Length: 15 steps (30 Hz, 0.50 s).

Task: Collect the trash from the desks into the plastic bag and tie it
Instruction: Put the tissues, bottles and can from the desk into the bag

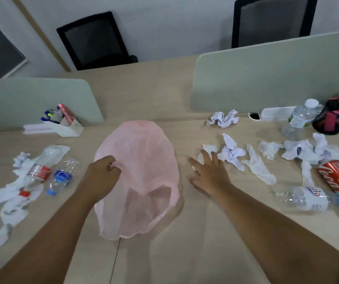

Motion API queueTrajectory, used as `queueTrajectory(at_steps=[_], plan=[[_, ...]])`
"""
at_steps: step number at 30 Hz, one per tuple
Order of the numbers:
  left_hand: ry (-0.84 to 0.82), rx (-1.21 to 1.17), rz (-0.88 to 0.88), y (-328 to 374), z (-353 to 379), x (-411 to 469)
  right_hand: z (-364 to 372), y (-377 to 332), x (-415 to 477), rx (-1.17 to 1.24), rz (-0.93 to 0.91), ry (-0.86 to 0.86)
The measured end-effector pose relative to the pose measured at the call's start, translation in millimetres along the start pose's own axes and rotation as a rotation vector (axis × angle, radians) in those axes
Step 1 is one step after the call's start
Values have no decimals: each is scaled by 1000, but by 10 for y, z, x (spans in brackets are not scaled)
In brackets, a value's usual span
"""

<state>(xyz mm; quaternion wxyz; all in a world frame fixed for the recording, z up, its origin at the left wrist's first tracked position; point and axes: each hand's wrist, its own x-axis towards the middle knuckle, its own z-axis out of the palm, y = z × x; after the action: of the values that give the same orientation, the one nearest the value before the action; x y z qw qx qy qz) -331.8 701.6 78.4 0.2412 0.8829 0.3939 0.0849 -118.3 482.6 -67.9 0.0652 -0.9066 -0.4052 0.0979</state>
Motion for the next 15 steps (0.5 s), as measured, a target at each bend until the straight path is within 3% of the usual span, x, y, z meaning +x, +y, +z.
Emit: queueTrajectory(at_steps=[3,8,15], plan=[[-68,-54,-2,132,191,32,132,39,-116,-42,31,23],[-133,-156,-24,383,497,108,316,218,-555,100,109,297],[-120,-384,-125,973,679,368,-46,338,-1001,342,74,393]])
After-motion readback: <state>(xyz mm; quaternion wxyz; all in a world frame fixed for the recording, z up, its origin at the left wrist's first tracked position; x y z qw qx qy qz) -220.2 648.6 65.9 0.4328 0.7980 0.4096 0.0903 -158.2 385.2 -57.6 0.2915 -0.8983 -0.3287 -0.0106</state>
